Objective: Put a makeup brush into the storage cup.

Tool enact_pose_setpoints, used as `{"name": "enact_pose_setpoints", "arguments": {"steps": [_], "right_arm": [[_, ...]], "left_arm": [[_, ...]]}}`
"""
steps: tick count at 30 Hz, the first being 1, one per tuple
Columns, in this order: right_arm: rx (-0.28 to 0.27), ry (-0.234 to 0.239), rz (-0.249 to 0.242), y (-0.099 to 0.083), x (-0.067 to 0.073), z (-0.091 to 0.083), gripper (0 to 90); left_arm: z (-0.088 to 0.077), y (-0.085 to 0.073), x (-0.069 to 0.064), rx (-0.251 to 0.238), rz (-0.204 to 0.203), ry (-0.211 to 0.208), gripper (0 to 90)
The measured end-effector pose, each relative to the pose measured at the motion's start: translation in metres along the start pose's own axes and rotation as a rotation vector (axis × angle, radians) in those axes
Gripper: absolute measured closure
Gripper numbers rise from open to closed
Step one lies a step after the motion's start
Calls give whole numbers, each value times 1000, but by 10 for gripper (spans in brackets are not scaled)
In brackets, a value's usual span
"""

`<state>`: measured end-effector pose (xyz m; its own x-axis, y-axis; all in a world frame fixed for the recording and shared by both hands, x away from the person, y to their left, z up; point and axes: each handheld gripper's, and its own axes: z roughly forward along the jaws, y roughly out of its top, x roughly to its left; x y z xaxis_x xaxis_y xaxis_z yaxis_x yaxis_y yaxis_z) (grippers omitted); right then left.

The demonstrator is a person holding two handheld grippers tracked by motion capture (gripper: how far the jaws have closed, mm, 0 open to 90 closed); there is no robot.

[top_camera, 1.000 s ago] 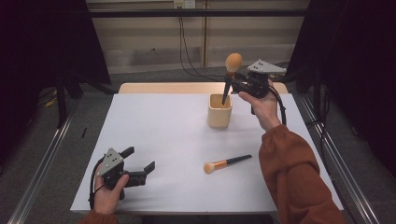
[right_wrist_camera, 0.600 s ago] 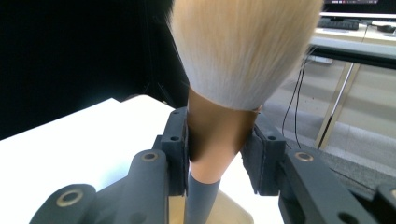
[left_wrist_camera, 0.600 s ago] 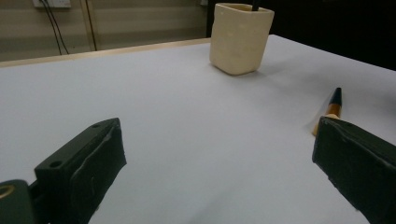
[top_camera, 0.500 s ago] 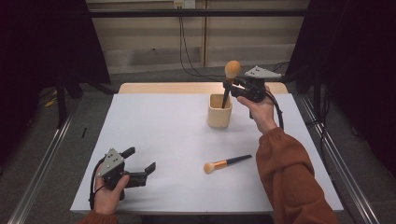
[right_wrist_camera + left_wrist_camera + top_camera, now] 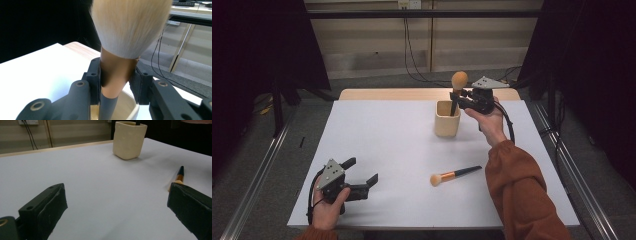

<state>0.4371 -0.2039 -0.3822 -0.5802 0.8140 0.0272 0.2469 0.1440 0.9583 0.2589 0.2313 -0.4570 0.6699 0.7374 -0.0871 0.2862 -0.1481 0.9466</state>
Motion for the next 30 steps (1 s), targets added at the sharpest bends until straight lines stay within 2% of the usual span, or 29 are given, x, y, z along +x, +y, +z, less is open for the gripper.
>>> {"name": "enact_pose_setpoints", "arguments": {"steps": [8, 15, 18, 21, 23, 30], "right_arm": [[32, 3, 15, -10, 0, 4, 649], [55, 13, 43, -18, -4, 5, 649], [67, 18, 34, -19, -3, 6, 647], [74, 8, 51, -20, -4, 7, 640], [77, 16, 75, -23, -5, 8, 589], [67, -27, 105, -33, -8, 4, 339]], "left_arm": [[0, 0, 0, 2, 2, 10, 23], [0, 0, 0, 3, 0, 3, 23], [0, 0, 0, 4, 1, 4, 23], [0, 0, 0, 6, 0, -1, 23], [0, -1, 0, 5, 1, 0, 24], [0, -1, 0, 5, 1, 2, 23]]}}
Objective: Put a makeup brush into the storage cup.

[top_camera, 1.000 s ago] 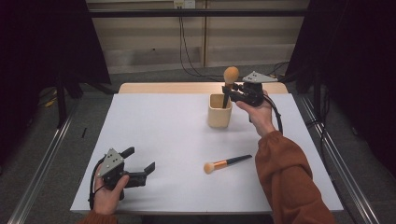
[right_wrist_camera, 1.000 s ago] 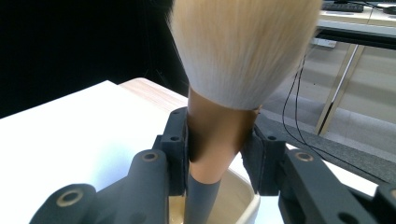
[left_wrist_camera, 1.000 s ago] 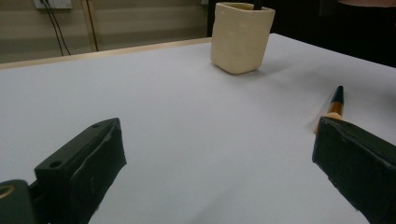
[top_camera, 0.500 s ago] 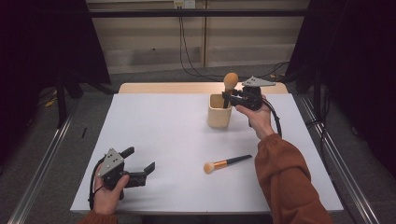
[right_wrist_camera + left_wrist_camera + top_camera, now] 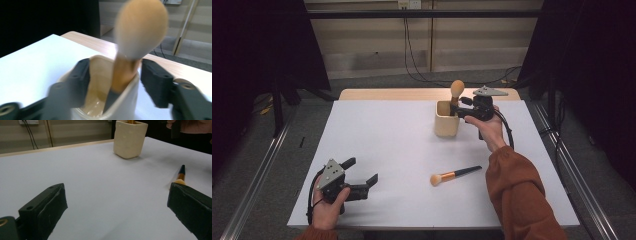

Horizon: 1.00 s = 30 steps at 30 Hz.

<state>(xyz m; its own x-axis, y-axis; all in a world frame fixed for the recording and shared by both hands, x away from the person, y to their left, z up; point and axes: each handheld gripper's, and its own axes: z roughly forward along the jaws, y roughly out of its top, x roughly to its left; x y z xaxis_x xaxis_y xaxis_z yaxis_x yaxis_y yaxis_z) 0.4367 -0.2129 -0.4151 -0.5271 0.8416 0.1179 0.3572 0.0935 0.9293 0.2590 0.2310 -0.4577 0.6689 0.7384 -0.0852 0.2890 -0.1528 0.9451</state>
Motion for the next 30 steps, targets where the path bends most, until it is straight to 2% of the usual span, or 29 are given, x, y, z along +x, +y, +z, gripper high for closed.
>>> {"name": "enact_pose_setpoints", "arguments": {"steps": [3, 6, 14, 17, 20, 27, 30], "right_arm": [[-5, -9, 16, -1, -1, -2, 223], [-34, -9, 8, 0, 1, -6, 166], [-55, 16, 8, -3, 8, -17, 59], [-71, 25, 4, -3, 10, -22, 52], [-69, 32, 14, -6, 10, -26, 22], [-75, 63, 4, -14, 15, -37, 7], [-76, 57, 2, -16, 17, -44, 8]], "left_arm": [[0, 0, 0, 0, 1, 1, 23], [0, 0, 0, 0, 1, 1, 23], [-1, 1, 0, -1, 5, 4, 23], [-1, 1, 1, -1, 6, 6, 23], [-1, 1, 1, -2, 8, 6, 23], [-2, 1, 1, -6, 3, 11, 23], [-3, 1, 1, -7, 0, 12, 23]]}}
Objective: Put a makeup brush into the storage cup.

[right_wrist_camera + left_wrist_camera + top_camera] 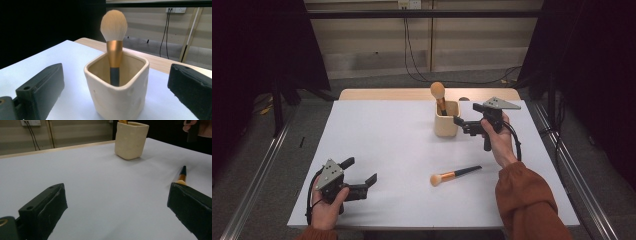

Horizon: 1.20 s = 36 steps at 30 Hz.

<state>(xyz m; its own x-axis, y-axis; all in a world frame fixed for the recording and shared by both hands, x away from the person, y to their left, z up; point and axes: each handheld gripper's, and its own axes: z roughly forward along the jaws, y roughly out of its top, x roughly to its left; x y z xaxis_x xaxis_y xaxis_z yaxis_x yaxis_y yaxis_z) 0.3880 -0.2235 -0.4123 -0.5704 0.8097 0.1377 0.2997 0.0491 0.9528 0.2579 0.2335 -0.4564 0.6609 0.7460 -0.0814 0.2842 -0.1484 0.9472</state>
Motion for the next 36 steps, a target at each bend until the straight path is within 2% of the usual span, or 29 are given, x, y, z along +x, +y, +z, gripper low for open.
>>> {"name": "enact_pose_setpoints", "arguments": {"steps": [6, 9, 12, 15, 16, 22, 29, 36], "right_arm": [[-9, -3, 7, -6, 4, -14, 11], [-17, -8, 0, -10, 6, -22, 13], [-19, -3, 15, -13, 7, -29, 6], [-21, -19, 19, -17, 7, -37, 8], [-24, -25, 16, -19, 7, -39, 10], [-33, -37, -17, -25, 10, -55, 24], [-50, -51, -21, -29, 14, -70, 20], [-44, -67, -30, -37, 16, -80, 19]], "left_arm": [[-1, 1, 0, -5, 8, 5, 23], [-1, 1, 0, -7, 5, 3, 24], [-2, 0, 0, -9, 0, 7, 23], [-2, 0, -1, -9, -8, 9, 23], [-2, 0, 0, -8, 2, 8, 24], [-3, 0, -1, -14, -6, 12, 23], [-4, 0, -1, -10, -6, 14, 23], [-6, 0, -1, -13, -3, 14, 23]]}}
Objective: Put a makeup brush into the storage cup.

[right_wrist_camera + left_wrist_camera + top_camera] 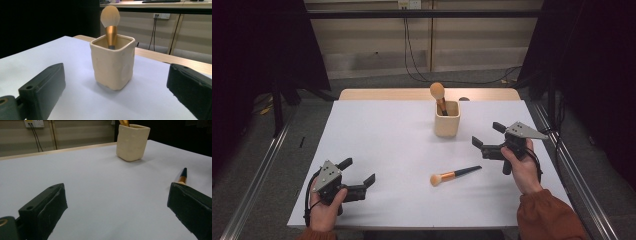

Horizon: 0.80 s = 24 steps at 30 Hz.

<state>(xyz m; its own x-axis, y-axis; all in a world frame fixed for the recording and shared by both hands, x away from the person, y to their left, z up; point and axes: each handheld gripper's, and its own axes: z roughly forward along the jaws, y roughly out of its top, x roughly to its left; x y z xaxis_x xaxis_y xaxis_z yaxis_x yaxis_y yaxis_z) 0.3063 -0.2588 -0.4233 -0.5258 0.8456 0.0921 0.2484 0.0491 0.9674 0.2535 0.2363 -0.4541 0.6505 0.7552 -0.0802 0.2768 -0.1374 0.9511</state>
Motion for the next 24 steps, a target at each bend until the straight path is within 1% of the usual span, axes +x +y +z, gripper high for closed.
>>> {"name": "enact_pose_setpoints", "arguments": {"steps": [3, 4, 8, 11, 13, 15, 18, 20, 21, 22, 24], "right_arm": [[-1, -5, 5, -5, 0, -5, 20], [0, -8, -1, -6, 0, -7, 19], [0, -22, -2, -12, 0, -15, 20], [-1, -31, -1, -17, 0, -21, 20], [5, -37, -1, -19, 0, -24, 20], [8, -45, 9, -22, 0, -30, 21], [21, -55, 1, -28, 0, -38, 22], [23, -61, 6, -32, -1, -45, 22], [21, -62, 8, -33, -1, -47, 23], [24, -64, 8, -35, 0, -50, 22], [22, -64, -11, -38, 2, -55, 23]], "left_arm": [[0, 0, 0, -1, 0, 2, 23], [0, 0, 0, -2, -6, 4, 24], [-1, 0, 1, -5, 1, 5, 24], [-2, -1, 1, -8, -7, 6, 23], [-2, -2, 2, 0, -5, 10, 23], [-3, -2, 2, -8, -14, 12, 24], [-5, -3, 3, -11, -21, 17, 23], [-6, -3, 3, -13, -13, 23, 23], [-7, -3, 2, -22, -26, 27, 24], [-8, -3, 2, -20, -28, 27, 23], [-9, -3, 1, -22, -30, 28, 23]]}}
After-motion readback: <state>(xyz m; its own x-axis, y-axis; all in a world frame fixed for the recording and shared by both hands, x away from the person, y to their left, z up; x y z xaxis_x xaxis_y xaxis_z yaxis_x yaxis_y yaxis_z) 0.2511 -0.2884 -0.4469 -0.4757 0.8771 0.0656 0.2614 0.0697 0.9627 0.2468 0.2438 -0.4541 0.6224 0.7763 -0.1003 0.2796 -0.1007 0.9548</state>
